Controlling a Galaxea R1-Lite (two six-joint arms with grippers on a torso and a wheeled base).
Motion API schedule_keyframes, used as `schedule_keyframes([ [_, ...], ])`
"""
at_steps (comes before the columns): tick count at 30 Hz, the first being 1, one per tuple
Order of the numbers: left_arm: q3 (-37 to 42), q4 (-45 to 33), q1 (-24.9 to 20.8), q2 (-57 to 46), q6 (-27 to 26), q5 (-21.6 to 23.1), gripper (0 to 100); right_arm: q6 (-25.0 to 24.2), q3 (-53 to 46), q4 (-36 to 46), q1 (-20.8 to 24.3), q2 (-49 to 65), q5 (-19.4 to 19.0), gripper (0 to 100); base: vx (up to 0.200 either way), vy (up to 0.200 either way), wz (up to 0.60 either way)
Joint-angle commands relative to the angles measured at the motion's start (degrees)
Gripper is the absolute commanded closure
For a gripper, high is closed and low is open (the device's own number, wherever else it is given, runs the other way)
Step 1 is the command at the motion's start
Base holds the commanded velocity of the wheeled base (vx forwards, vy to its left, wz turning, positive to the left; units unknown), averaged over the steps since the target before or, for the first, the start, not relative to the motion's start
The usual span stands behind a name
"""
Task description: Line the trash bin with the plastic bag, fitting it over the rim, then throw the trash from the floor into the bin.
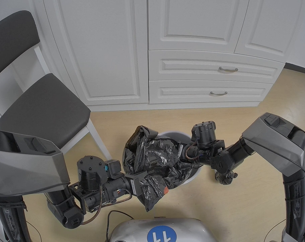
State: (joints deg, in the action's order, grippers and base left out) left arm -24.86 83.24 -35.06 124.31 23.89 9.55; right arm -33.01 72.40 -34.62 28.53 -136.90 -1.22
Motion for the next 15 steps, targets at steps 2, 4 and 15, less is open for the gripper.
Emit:
schedule_keyframes([
  [2, 2.8, 0.08, 1.22, -1.0, 0.01, 0.03, 100, -4.17, 1.08, -1.85, -0.05, 1.64, -0.1, 100, 0.0, 0.0, 0.0],
  [4, 2.97, 0.08, 1.75, -0.73, 0.01, 0.03, 100, -6.54, 1.43, -2.2, -0.84, 3.31, -0.36, 100, 0.0, 0.0, 0.0],
  [15, 3.67, 0.0, 2.54, -0.03, -0.08, 0.03, 100, -14.89, 5.03, 0.61, -4.97, 6.65, -2.91, 100, 0.0, 0.0, 0.0],
])
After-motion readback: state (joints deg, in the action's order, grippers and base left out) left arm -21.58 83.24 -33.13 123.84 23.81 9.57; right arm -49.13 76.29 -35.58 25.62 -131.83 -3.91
